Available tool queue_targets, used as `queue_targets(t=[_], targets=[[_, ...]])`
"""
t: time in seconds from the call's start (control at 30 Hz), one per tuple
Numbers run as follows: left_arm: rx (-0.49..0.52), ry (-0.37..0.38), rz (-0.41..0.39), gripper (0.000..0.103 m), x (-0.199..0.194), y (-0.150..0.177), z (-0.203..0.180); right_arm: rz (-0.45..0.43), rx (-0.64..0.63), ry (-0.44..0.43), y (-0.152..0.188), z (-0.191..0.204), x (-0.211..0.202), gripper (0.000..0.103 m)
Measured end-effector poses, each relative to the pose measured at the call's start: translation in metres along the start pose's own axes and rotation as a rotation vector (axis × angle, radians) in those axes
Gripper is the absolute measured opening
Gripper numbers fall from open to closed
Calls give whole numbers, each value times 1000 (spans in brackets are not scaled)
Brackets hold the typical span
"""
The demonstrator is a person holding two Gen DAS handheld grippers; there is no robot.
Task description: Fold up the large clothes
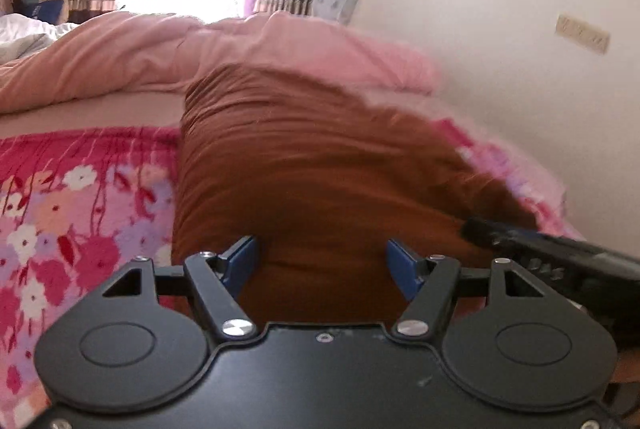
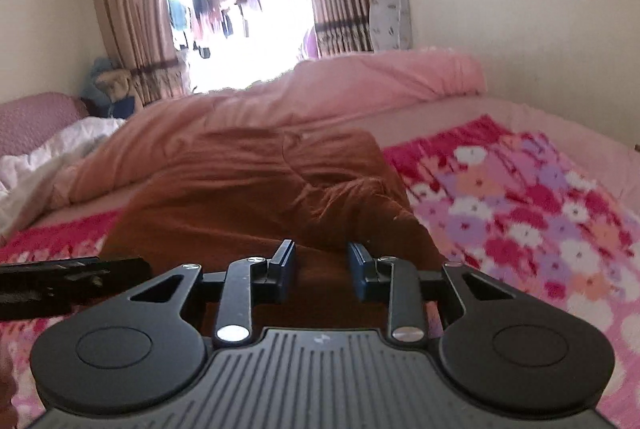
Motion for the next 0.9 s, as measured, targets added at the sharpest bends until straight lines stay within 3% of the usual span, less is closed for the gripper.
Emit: queue_targets(t=[0.13,0.3,0.37,0.43,0.47,0.63,0.77,0.87,0.9], targets=[[76,-60,5,73,15,10,4,22,2,-16,19,1,12,34],[65,-56,-29,73,-3,7,6,-31,-9,-28,17,3,-5,36],[56,-48,-55,72,-27,10,6,-72,39,-43,9,-8,-27,48],[81,-63,-75,74,-47,19,8,-128,92,-36,4,-25,-49,72],[89,-74,-74,74,-53,25,10,-148,105,-17,3,-32,-56,74],[98,-134,-10,73,-46,51,23,-69,139,34,6,-53,-46,74],[71,-163,-1,69,-29,54,30,-35,134,34,11,-47,-27,73],[48,-172,14,49,-18,54,35,-45,102,61,15,-40,-21,69],[26,-151,17,39,-18,54,37,-47,96,62,15,-38,-21,62]])
Point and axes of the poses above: each gripper's, at about its wrist camera, not at the fingertips, and x roughly the way its jaws point, z to its left, y to its underside, the point moved 4 cm from there along x, roughly the way its jaws point, and after that the axes turned 8 degrees about y, right-handed, at the moved point
